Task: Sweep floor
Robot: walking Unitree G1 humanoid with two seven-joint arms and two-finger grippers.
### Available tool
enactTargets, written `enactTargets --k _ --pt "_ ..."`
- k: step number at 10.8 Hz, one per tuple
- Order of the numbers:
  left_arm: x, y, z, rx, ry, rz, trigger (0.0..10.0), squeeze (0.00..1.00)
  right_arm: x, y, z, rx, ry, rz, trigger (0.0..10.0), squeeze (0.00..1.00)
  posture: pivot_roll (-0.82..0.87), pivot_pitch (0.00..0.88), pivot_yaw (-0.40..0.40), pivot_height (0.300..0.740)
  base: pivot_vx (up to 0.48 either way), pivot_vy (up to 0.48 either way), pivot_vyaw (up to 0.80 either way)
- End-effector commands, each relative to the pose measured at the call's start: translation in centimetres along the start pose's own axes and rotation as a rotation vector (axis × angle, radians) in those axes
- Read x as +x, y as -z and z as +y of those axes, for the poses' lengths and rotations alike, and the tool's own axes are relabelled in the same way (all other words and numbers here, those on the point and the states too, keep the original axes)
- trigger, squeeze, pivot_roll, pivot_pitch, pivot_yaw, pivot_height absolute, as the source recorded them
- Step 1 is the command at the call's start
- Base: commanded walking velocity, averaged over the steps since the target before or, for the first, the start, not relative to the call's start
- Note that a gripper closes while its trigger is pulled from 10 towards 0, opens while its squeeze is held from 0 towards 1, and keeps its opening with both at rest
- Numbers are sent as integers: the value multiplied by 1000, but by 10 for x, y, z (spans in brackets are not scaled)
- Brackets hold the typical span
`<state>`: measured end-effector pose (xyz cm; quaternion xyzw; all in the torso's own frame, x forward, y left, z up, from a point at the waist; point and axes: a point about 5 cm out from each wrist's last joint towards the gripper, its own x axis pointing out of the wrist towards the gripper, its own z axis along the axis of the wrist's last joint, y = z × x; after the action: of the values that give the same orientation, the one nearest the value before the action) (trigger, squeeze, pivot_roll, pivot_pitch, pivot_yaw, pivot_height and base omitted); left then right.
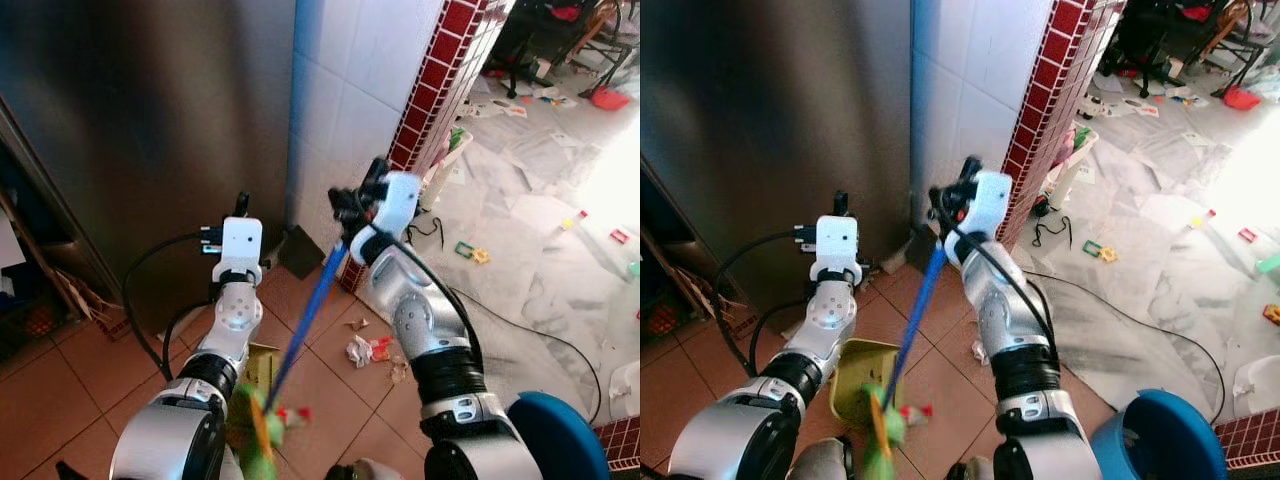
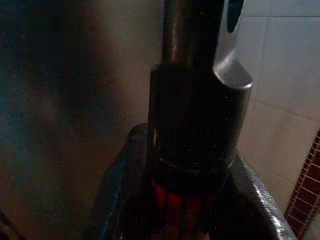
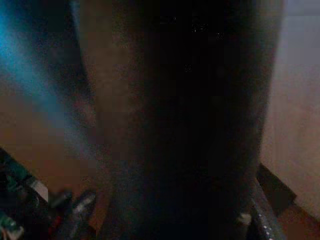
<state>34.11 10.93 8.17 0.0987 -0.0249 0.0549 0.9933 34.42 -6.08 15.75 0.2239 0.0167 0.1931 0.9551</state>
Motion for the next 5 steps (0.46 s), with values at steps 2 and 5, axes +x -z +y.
enactTargets --k 2,5 --pt "-8 11 -12 -54 35 83 10000 0 12 -25 32 25 -74 -118 10000 0 -81 39 -102 740 0 0 0" --pt "-8 11 -12 -54 35 83 10000 0 12 -25 32 25 -74 -118 10000 0 -81 39 -102 740 0 0 0"
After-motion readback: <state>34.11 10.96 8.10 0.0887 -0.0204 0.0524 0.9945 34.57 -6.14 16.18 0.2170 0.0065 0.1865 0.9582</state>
